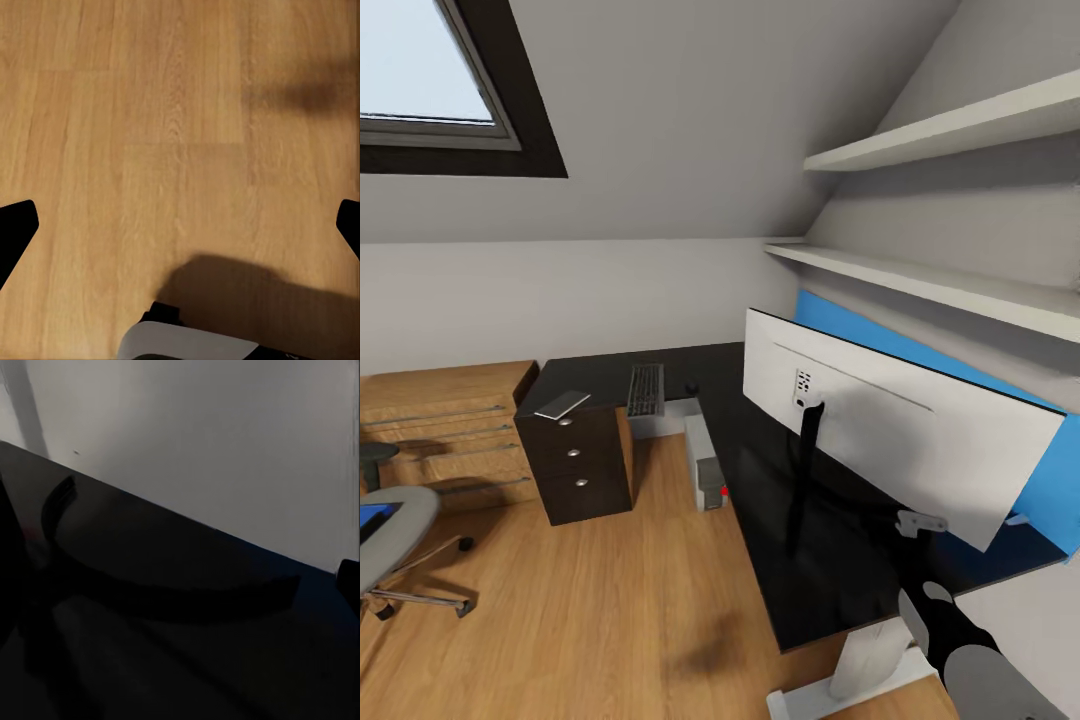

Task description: In the bedroom, organize the workspace by keeping the computer under the desk, ensuring the monitor is on the desk, placing the keyboard on the desk next to the monitor, placing the mouse on the desk next to the keyboard, moving the folder from the swivel chair onto the desk next to the mouse, stacking the notebook on top of the folder with the pen on top of the notebook, and positioning the swivel chair next to the desk.

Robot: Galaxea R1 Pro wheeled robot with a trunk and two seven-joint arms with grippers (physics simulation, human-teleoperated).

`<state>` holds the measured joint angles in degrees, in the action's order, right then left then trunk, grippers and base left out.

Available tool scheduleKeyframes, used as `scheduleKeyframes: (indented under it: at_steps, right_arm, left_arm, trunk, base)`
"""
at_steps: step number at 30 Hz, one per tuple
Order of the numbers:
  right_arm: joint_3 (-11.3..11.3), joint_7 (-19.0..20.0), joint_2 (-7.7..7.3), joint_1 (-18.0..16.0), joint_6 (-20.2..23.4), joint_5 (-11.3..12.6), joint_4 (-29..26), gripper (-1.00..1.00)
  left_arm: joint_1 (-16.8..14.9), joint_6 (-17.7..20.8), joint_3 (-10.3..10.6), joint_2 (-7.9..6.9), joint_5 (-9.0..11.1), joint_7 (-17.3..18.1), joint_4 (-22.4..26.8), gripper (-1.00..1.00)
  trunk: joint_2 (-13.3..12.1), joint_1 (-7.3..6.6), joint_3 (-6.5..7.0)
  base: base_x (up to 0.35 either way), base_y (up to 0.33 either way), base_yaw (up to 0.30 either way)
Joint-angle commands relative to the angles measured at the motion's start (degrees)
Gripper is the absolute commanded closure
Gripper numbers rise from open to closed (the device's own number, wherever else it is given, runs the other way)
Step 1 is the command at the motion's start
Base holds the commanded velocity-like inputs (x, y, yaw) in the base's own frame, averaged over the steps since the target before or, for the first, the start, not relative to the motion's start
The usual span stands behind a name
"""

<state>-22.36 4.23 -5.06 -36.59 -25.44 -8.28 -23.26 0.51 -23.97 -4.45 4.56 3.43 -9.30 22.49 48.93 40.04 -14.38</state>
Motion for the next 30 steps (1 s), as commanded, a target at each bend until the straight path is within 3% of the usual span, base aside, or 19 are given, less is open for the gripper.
scheduleKeyframes:
  at_steps: [1,16,30]
  right_arm:
    - [-0.5,0.4,0.02,-0.1,-0.2,-0.4,0.1,-1.0]
    - [-0.9,0.4,-0.79,-0.1,-0.2,-0.4,0.1,-1.0]
    - [-2.6,0.4,-1.0,-0.1,-0.1,-0.4,0.1,-1.0]
  left_arm:
    - [0.0,-0.1,-0.1,0.03,0.4,0.2,0.1,-1.0]
    - [0.0,-0.1,-0.1,0.02,0.4,0.2,0.1,-1.0]
    - [0.0,-0.1,-0.1,0.04,0.3,0.2,0.1,-1.0]
  trunk:
    - [0.1,0.01,-0.06]
    - [0.1,0.01,-0.06]
    - [0.1,0.01,-0.06]
  base:
    - [0.0,-0.072,0.0]
    - [0.018,-0.047,0.0]
    - [0.092,-0.083,0.0]
